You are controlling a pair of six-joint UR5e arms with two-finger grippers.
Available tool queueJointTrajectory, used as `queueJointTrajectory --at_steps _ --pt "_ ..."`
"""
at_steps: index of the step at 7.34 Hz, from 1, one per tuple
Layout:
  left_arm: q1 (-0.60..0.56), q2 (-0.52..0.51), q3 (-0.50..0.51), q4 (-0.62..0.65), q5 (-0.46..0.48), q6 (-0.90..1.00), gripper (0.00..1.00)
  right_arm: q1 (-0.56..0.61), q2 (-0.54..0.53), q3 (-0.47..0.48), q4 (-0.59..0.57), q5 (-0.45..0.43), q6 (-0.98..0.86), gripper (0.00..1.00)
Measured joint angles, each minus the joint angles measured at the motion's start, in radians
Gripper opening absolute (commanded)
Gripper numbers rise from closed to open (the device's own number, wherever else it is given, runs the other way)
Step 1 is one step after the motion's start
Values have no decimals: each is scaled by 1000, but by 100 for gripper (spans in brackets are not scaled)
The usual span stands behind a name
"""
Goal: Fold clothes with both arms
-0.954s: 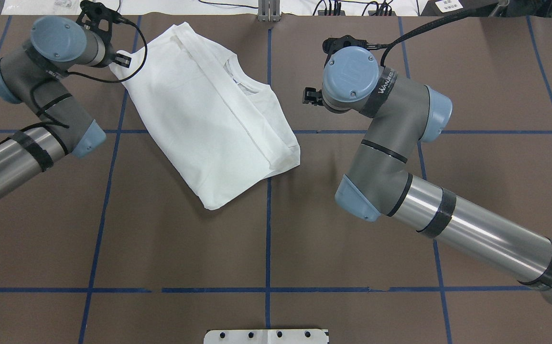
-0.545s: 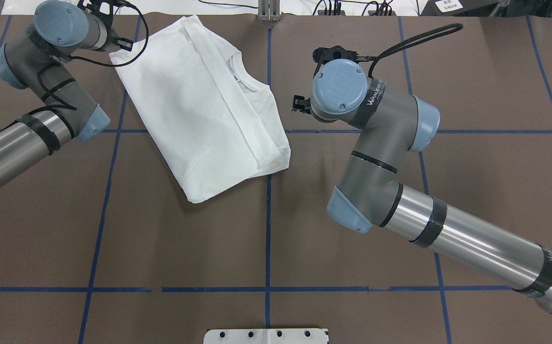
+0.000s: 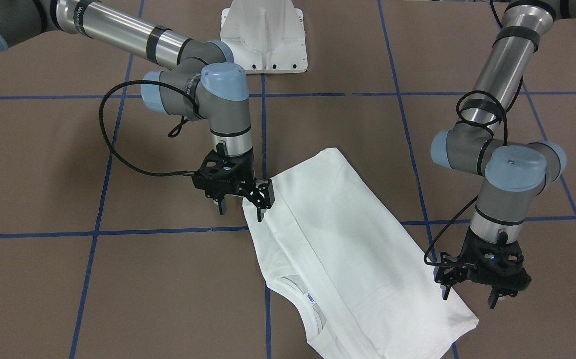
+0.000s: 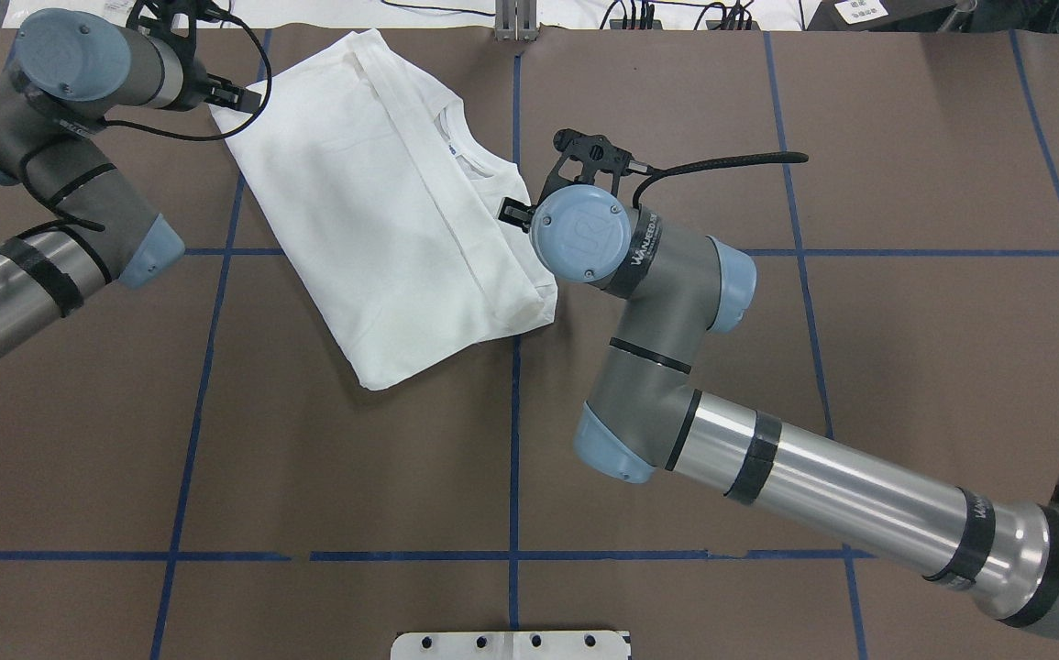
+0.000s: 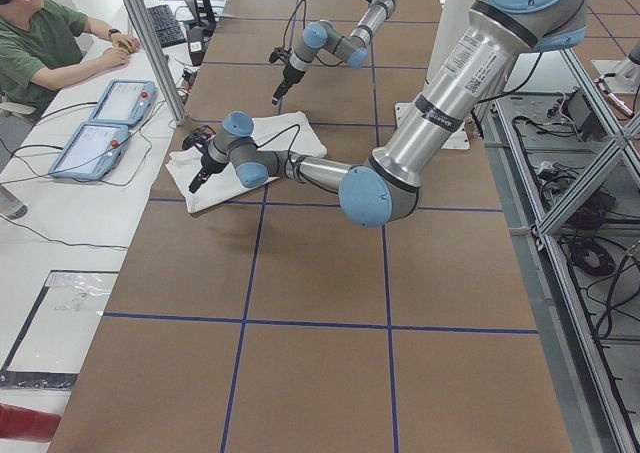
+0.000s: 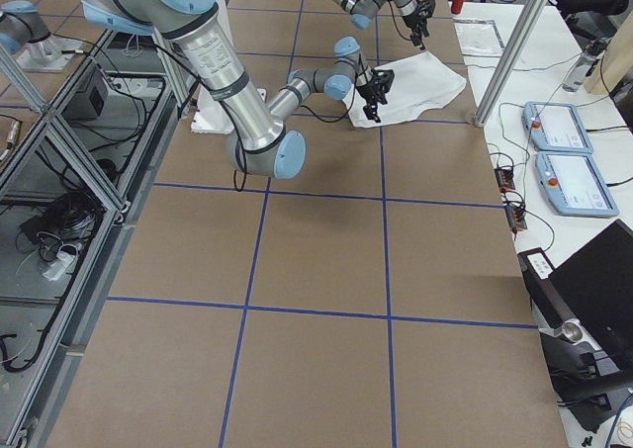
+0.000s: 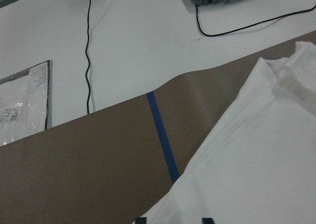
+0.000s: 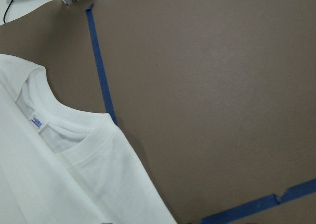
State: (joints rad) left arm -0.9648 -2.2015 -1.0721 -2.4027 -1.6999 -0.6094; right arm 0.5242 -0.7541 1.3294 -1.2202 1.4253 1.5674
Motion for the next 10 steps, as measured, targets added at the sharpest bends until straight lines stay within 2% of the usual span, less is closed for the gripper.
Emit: queueJointTrajectory --at_steps 2,5,6,7,8,10 --pt "2 8 -8 -14 -1 -11 100 -34 22 -67 41 -36 15 73" --pt "7 9 -9 -21 -1 -37 100 -52 16 -77 19 -41 8 59" --pt "9 9 -9 -22 -1 -39 100 -53 16 -77 5 -42 4 47" --pt "10 9 -9 -22 -1 -40 100 -53 16 -78 -8 -42 3 16" --pt "10 9 -9 -22 -1 -41 100 -53 17 -78 -14 -42 3 0" --pt "11 9 -9 -22 -1 -41 100 -53 20 -77 -23 -42 10 0"
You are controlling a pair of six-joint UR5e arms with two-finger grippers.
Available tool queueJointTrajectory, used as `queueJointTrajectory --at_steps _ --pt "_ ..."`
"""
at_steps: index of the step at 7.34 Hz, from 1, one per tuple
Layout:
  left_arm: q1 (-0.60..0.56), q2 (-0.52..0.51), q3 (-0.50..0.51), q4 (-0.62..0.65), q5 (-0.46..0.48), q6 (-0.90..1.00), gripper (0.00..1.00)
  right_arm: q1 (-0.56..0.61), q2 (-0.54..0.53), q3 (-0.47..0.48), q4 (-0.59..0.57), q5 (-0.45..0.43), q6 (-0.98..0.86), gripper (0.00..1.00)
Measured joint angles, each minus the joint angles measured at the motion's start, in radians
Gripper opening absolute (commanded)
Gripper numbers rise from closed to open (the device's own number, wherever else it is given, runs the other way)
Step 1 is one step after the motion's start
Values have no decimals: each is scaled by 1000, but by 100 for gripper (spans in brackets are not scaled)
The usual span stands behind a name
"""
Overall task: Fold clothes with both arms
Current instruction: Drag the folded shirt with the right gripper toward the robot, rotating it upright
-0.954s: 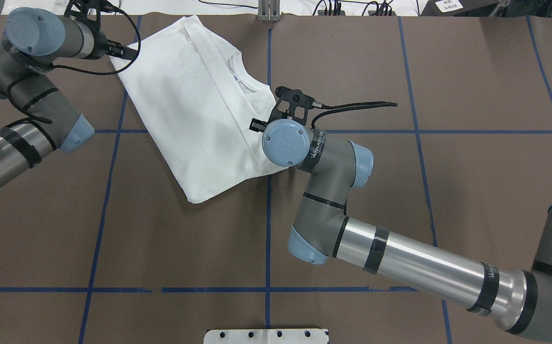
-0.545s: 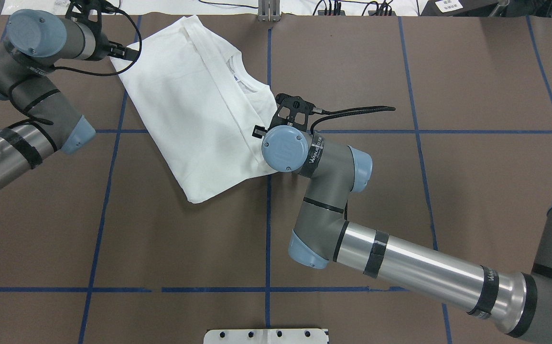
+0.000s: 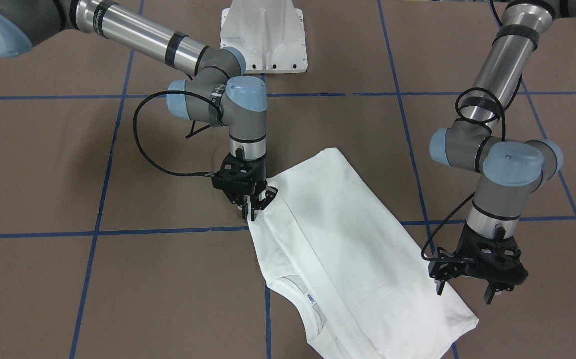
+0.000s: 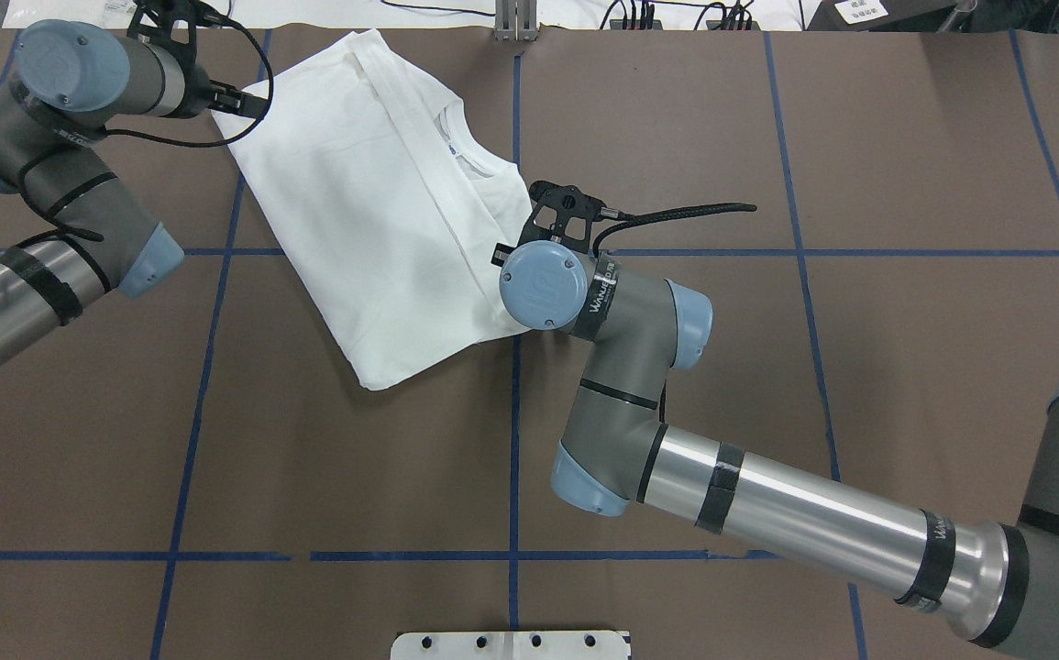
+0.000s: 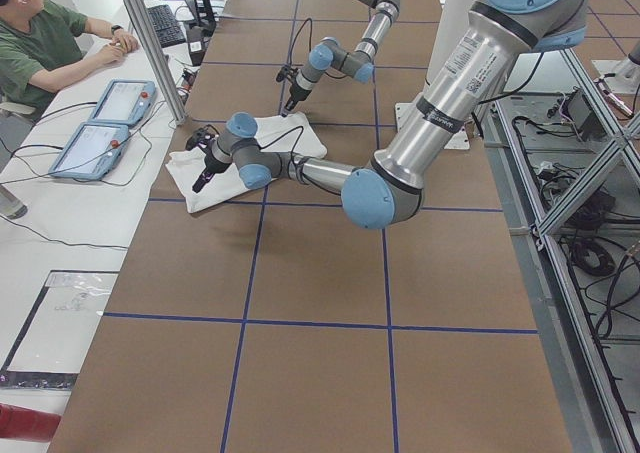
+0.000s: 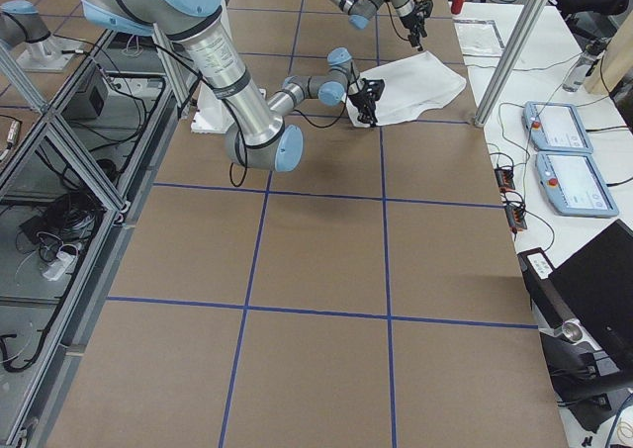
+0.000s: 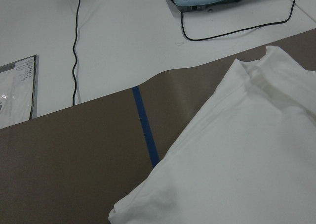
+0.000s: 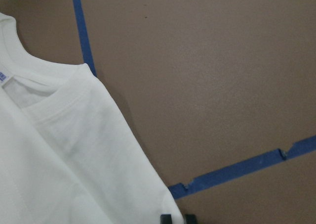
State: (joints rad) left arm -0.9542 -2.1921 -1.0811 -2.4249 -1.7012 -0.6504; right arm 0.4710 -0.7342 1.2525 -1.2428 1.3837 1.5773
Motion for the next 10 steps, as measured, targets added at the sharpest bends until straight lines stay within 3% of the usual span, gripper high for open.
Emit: queueJointTrajectory --at_steps 3,4,7,10 --pt "1 0 -1 0 0 -4 100 2 -1 13 -23 7 -1 0" --pt "2 0 -3 0 0 -10 100 9 -23 56 -49 21 -12 0" --pt "4 5 -11 0 0 -16 100 26 -250 359 -110 48 -98 0" --pt "6 26 -31 0 -1 -15 100 -124 -337 587 -281 -47 -14 0"
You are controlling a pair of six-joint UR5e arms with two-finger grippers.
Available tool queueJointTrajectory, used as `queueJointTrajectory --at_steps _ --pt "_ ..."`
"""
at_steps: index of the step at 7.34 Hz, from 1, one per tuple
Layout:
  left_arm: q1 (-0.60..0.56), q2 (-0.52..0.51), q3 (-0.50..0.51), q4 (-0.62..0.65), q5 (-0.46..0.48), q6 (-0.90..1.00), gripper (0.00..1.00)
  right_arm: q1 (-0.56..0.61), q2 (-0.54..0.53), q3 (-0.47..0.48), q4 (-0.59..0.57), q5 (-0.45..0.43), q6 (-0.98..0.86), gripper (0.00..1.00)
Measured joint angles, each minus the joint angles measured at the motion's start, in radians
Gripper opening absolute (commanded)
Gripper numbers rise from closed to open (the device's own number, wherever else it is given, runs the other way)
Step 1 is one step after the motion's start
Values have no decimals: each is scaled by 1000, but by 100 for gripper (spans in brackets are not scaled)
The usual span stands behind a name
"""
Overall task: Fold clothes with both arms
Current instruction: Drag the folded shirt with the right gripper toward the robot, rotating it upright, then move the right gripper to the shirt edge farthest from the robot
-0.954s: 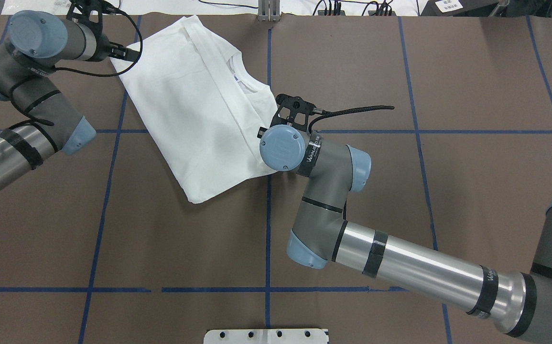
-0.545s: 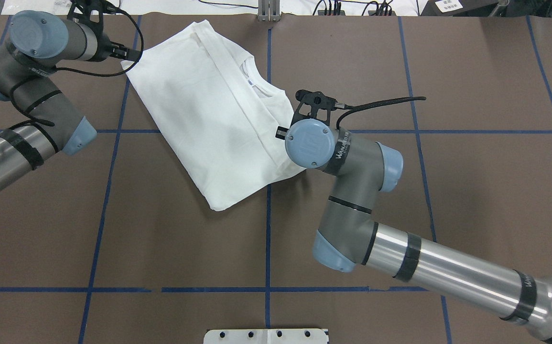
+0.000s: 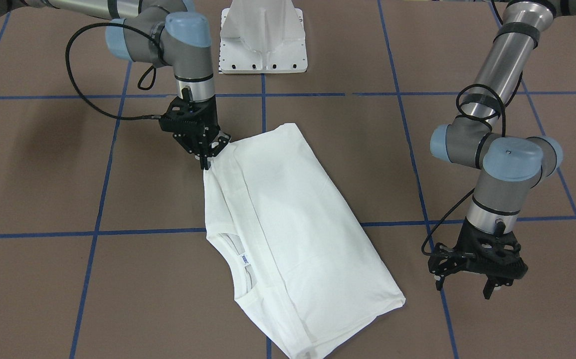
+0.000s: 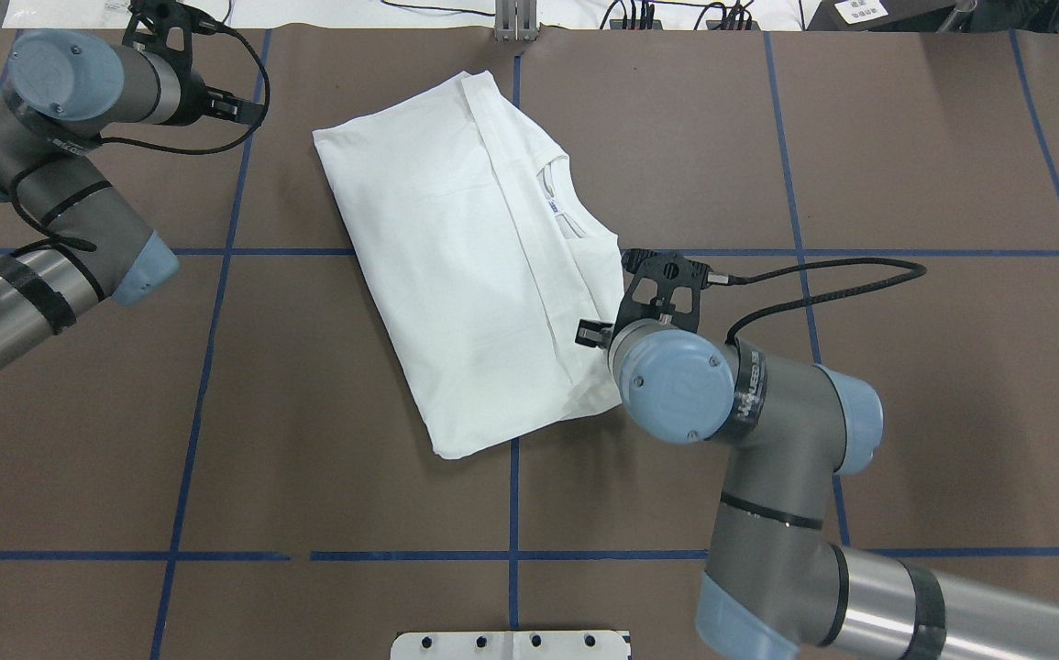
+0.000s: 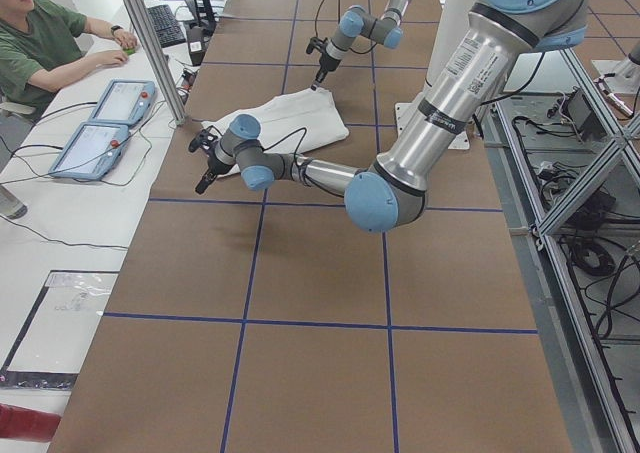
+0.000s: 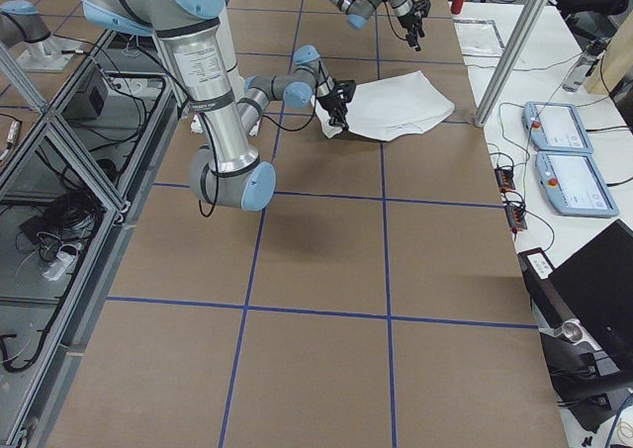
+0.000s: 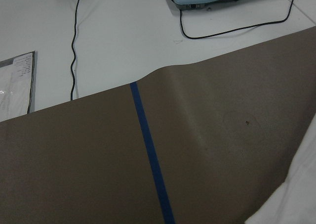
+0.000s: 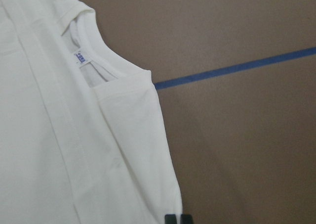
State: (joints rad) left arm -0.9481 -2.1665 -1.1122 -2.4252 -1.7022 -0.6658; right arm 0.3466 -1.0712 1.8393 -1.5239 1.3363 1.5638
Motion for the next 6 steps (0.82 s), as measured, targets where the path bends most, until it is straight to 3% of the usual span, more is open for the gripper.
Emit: queueJointTrajectory --at_steps 2,3,6 --pt "0 2 -5 0 1 0 100 -119 10 93 -153 -73 114 0" --pt "0 2 -6 0 1 0 100 -159 18 110 -200 -100 151 99" --pt "1 2 -14 1 0 0 100 -184 26 114 -228 -123 142 100"
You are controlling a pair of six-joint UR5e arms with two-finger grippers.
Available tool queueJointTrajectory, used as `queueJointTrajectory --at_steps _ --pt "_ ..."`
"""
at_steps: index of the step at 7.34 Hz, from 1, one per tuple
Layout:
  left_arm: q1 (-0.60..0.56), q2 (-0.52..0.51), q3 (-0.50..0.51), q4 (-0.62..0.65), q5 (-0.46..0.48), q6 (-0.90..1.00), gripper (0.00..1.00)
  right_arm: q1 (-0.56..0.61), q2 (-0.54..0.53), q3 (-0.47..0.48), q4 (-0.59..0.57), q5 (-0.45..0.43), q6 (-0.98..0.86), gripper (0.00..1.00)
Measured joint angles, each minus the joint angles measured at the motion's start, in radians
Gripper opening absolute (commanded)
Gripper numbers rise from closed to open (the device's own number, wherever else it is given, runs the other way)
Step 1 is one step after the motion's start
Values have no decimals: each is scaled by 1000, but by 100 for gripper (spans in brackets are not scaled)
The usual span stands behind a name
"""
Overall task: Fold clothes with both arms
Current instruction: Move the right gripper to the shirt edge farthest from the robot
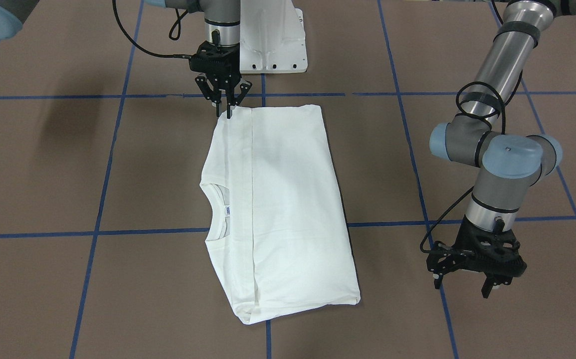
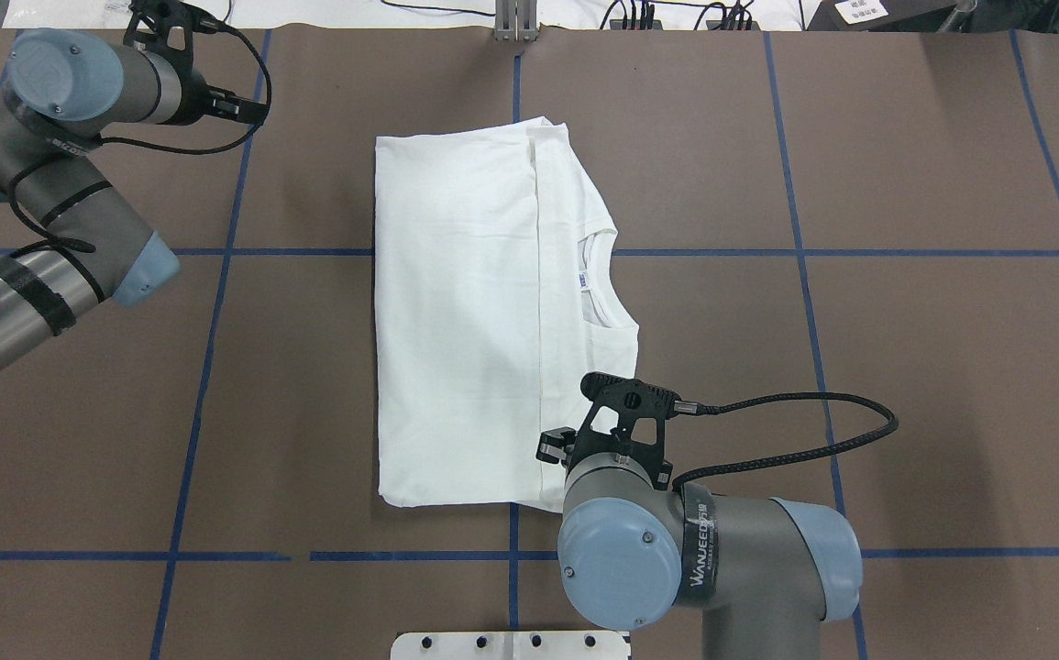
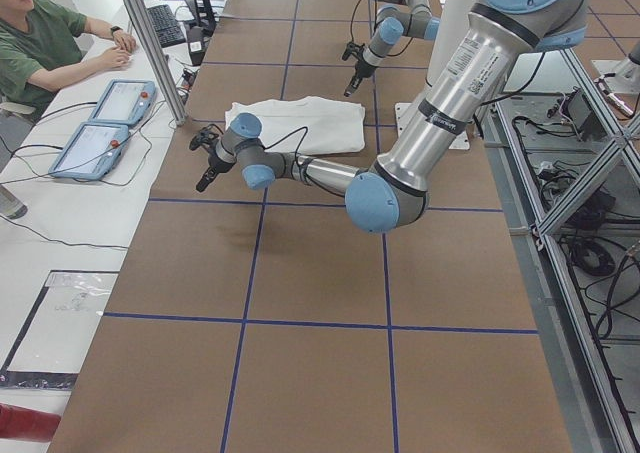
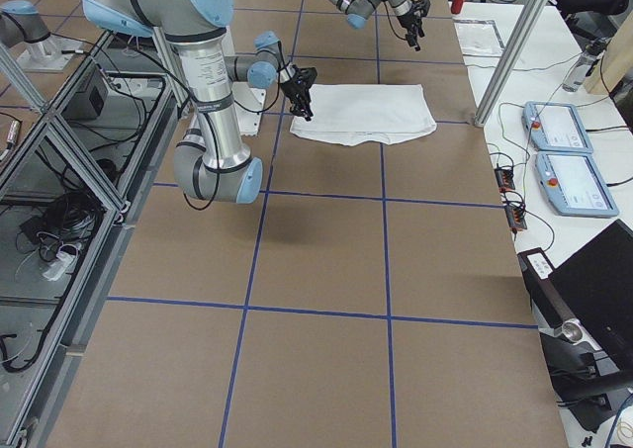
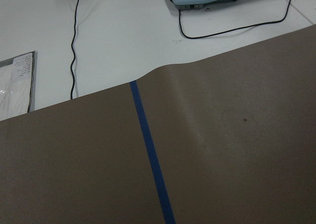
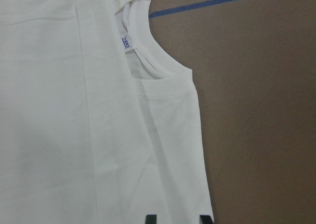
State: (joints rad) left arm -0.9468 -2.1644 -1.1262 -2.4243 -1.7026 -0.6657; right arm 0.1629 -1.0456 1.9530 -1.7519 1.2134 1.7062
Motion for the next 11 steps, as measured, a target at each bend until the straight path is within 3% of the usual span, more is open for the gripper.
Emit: queueJointTrajectory --at_steps 2,3,6,9,11 --pt "1 0 -7 0 -1 0 100 92 65 -39 1 37 -110 100" --pt "3 3 -14 1 -1 0 100 155 134 -105 1 84 -155 100" --pt "7 24 -40 1 -25 -1 100 303 388 -467 12 177 -245 100" --pt "8 34 -48 1 -38 -5 100 392 538 -867 263 192 -265 100" --pt "8 36 -49 2 -38 -6 100 412 554 -953 328 188 -271 100"
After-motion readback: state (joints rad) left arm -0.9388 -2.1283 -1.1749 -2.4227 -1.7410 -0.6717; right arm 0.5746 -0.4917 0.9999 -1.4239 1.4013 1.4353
